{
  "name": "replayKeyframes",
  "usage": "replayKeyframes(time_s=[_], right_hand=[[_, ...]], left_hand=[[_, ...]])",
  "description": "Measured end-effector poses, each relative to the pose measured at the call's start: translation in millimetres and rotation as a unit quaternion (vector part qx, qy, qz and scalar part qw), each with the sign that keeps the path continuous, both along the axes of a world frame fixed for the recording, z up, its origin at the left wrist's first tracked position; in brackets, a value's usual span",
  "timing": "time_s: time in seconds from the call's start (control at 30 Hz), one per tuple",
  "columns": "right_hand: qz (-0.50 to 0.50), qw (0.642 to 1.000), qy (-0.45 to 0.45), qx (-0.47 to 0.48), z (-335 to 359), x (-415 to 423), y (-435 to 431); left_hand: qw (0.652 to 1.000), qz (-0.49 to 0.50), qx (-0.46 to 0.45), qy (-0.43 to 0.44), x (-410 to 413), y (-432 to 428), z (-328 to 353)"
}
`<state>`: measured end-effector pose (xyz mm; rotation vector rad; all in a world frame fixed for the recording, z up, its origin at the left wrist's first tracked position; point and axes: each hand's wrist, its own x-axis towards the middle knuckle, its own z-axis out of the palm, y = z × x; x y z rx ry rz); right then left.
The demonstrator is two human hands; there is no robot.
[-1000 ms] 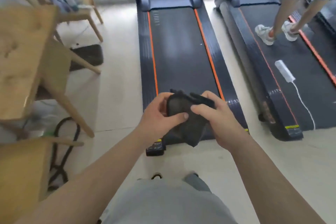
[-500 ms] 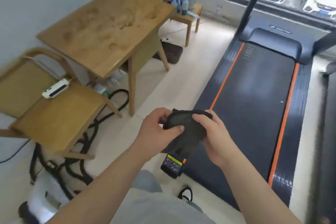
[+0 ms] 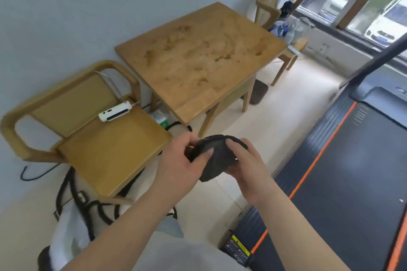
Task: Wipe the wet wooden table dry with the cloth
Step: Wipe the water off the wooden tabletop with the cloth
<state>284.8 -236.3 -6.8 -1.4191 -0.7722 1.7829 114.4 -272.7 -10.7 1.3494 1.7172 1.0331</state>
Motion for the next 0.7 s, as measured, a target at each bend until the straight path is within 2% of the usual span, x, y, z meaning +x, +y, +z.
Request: replayKeyframes(time_s=[0.2,0.37,0.5,0.63,0.7], right_hand=[[-0.055,0.998,0.023,-0.034,13.6,-66.9,71.6],[-0.052,0.997,0.022,-0.059,14.4,-80.2,117.0],[-0.021,0.997,0.031,-0.073,11.6,-75.7,160.3],[0.053,0.983,0.090,-0.153,4.7,-72.0,220.0],[0.095,0.977,0.090,-0.168,-2.5,-69.6,253.1]], left_hand=[[0.972,-0.054,-0.194,-0.123,-75.3,74.0,12.6],[0.946,-0.029,-0.209,-0.248,-89.4,122.3,-4.5],[0.889,-0.031,-0.265,-0.372,-79.4,162.6,-21.3],[0.868,-0.051,-0.237,-0.433,-69.6,206.2,-30.3],[0.854,-0.038,-0.238,-0.461,-69.3,229.3,-31.5]])
